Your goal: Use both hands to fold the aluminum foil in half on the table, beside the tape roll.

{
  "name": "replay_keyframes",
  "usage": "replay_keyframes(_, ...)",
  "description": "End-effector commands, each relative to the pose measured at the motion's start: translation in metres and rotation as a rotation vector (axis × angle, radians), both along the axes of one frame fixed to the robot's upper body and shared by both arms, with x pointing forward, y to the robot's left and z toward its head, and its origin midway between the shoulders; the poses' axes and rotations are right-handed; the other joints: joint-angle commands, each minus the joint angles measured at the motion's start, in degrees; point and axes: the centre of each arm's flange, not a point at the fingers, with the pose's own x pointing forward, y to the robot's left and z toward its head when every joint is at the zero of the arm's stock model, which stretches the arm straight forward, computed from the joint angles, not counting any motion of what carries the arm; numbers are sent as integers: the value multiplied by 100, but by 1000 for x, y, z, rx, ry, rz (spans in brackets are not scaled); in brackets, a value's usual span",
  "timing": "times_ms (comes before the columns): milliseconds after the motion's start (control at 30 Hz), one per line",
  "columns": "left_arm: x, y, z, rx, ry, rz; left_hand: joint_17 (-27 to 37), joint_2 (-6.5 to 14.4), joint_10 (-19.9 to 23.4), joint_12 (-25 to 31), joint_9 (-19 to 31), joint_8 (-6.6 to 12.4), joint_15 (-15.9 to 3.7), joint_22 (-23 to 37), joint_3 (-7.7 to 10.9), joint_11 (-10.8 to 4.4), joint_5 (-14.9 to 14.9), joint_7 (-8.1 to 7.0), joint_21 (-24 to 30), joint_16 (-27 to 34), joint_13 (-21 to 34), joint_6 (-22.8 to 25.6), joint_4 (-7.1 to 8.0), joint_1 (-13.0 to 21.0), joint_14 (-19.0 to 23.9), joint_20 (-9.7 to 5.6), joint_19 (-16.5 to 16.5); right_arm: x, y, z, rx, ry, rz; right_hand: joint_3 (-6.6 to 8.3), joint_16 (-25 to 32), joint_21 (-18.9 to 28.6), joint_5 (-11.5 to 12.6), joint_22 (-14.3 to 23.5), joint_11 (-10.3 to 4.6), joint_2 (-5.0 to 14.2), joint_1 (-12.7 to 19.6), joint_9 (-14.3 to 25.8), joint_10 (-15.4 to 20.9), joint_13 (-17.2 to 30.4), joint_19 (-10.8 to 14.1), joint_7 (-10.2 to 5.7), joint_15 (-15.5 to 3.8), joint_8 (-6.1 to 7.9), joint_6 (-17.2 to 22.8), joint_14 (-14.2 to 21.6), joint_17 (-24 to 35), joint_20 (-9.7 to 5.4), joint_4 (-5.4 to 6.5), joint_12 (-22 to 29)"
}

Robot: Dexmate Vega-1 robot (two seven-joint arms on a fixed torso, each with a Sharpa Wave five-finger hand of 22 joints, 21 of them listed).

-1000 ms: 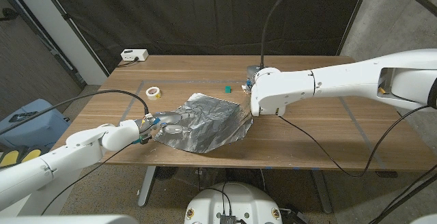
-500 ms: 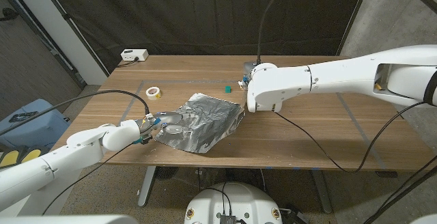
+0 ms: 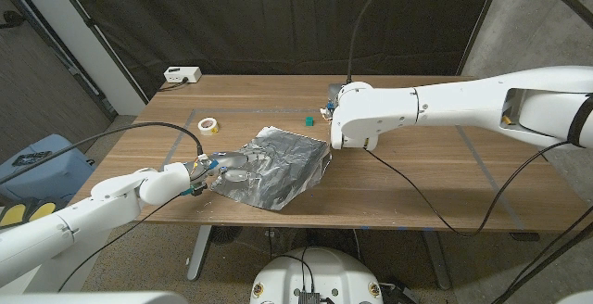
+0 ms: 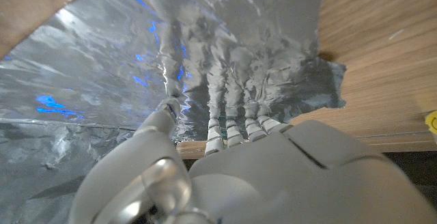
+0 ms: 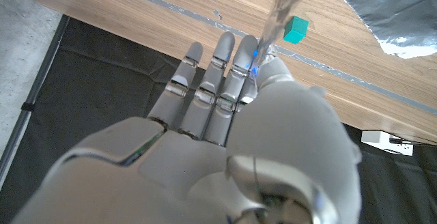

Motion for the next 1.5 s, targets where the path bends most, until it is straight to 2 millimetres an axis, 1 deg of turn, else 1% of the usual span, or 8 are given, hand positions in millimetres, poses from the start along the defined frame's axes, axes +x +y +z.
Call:
replay_keyframes(33, 0, -1, 1, 1, -8, -3, 12, 1, 18, 23, 25, 22, -1, 16, -1, -17, 4, -21, 45, 20, 15, 63, -14, 87, 11, 68, 188, -1, 7, 2, 36, 7, 12, 20, 13, 42, -11, 22, 12, 50, 40, 18, 26, -1, 68, 43, -299, -24, 35, 82, 11, 15, 17, 27)
replay_keyframes(267, -1, -1, 1, 2, -5, -2, 12, 2, 17, 22, 26, 30, -7, 16, -3, -21, 5, -21, 45, 19, 16, 90, -17, 104, 14, 67, 193, -3, 12, 7, 35, -6, 24, 25, 20, 36, -21, 23, 21, 54, 69, 24, 54, 1, 85, 52, -306, -25, 62, 112, 8, 4, 2, 45)
replay_keyframes(533, 0, -1, -1, -4, 0, -4, 12, 1, 14, 19, 26, 33, -3, 16, -7, -23, 6, -15, 44, 17, 16, 107, -20, 123, 15, 69, 194, -9, 18, 20, 19, -30, 38, 30, 21, 30, -27, 23, 24, 52, 104, 28, 51, 5, 97, 42, -311, -33, 71, 110, 12, -4, -15, 50)
replay_keyframes(800, 1, -1, -2, -7, 8, 0, 12, 1, 21, 21, 26, 34, -6, 16, -11, -13, 8, -11, 42, 16, 16, 120, -22, 140, 17, 72, 195, -13, 29, 29, 11, -43, 53, 29, 35, 30, -33, 24, 27, 50, 130, 37, 45, 5, 123, 58, -295, -42, 71, 117, 26, 12, -23, 53)
replay_keyframes(1000, 1, 0, -3, -8, 10, 1, 13, 1, 19, 20, 27, 36, 3, 17, -13, -15, 9, -15, 42, 15, 17, 131, -23, 151, 17, 67, 195, -14, 37, 30, 11, -47, 64, 28, 34, 30, -37, 25, 46, 51, 138, 45, 50, 8, 144, 81, -294, -43, 84, 125, 23, 32, -22, 60)
replay_keyframes(1500, 2, 0, -2, -10, 8, 2, 13, -4, 19, 19, 27, 34, 2, 17, -25, -8, 10, -7, 38, 15, 17, 148, -24, 177, 23, 71, 191, -7, 58, 24, 52, -22, 74, 22, 49, 30, -49, 27, 60, 65, 142, 47, 48, 3, 193, 66, -275, -70, 82, 155, 31, 42, -6, 64)
